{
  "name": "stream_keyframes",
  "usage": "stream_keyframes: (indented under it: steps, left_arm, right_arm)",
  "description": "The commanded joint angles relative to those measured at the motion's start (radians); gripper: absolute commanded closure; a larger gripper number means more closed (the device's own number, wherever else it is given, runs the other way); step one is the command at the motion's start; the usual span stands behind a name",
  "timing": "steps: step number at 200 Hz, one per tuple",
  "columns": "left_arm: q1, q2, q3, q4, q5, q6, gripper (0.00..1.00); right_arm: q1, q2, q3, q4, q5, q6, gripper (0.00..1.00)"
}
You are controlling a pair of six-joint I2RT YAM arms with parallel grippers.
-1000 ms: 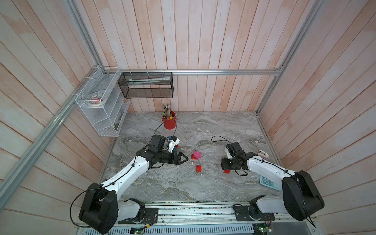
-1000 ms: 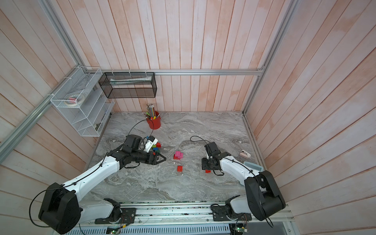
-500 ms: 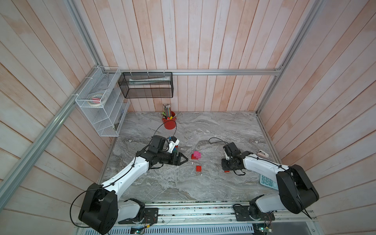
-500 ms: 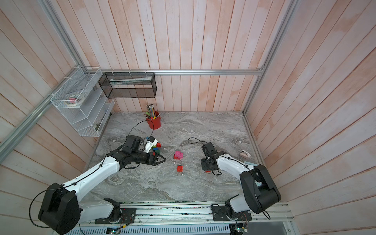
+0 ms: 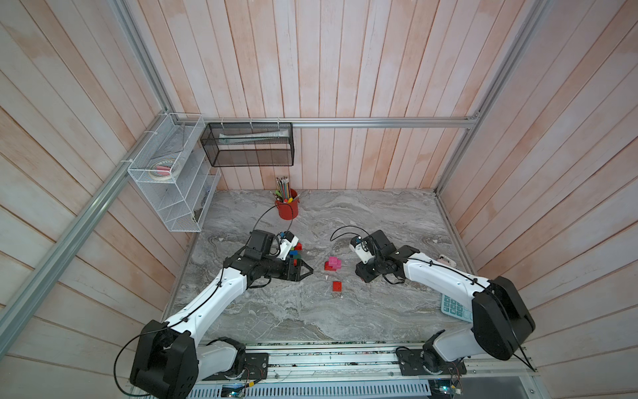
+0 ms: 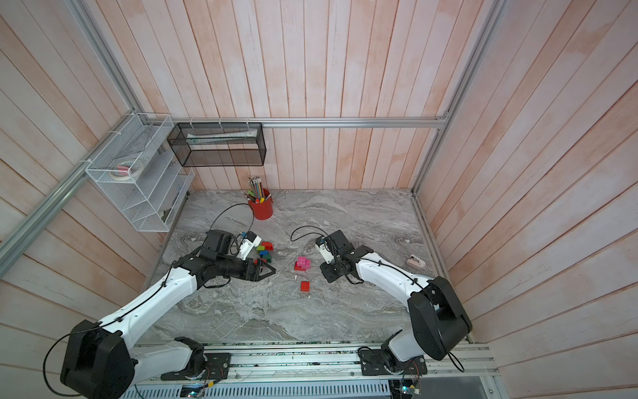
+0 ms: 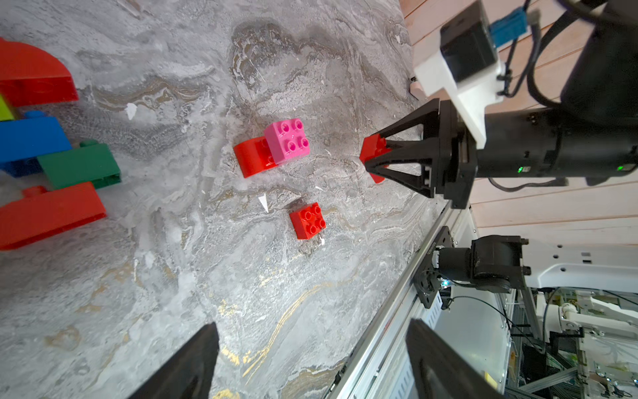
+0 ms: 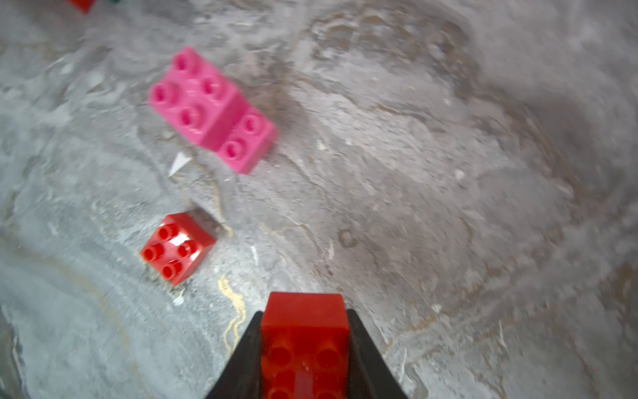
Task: Assemble the letter s with lego
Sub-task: Pick up the lego brick from the center of the board, then assemble the lego brick with the lego brick.
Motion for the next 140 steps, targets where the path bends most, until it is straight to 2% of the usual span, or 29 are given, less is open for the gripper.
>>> stream_keyframes:
  steps: [1, 51, 140]
  left_arm:
    - [0.011, -0.026, 0.013, -0.024, 0.032, 0.031, 0.11]
    - [0.021, -0.046, 0.010, -0.023, 0.042, 0.024, 0.11]
    - [0.023, -0.071, -0.014, 0.016, 0.061, -0.031, 0.11]
  right_arm:
    - [0.037, 0.011, 0.027, -0.004, -0.129, -0.259, 0.79]
    - [0.076, 0.120, 0.116, -0.113, -0.159, -0.471, 0.79]
    - [0.100, 0.241, 0.190, -0.165, -0.178, -0.609, 0.80]
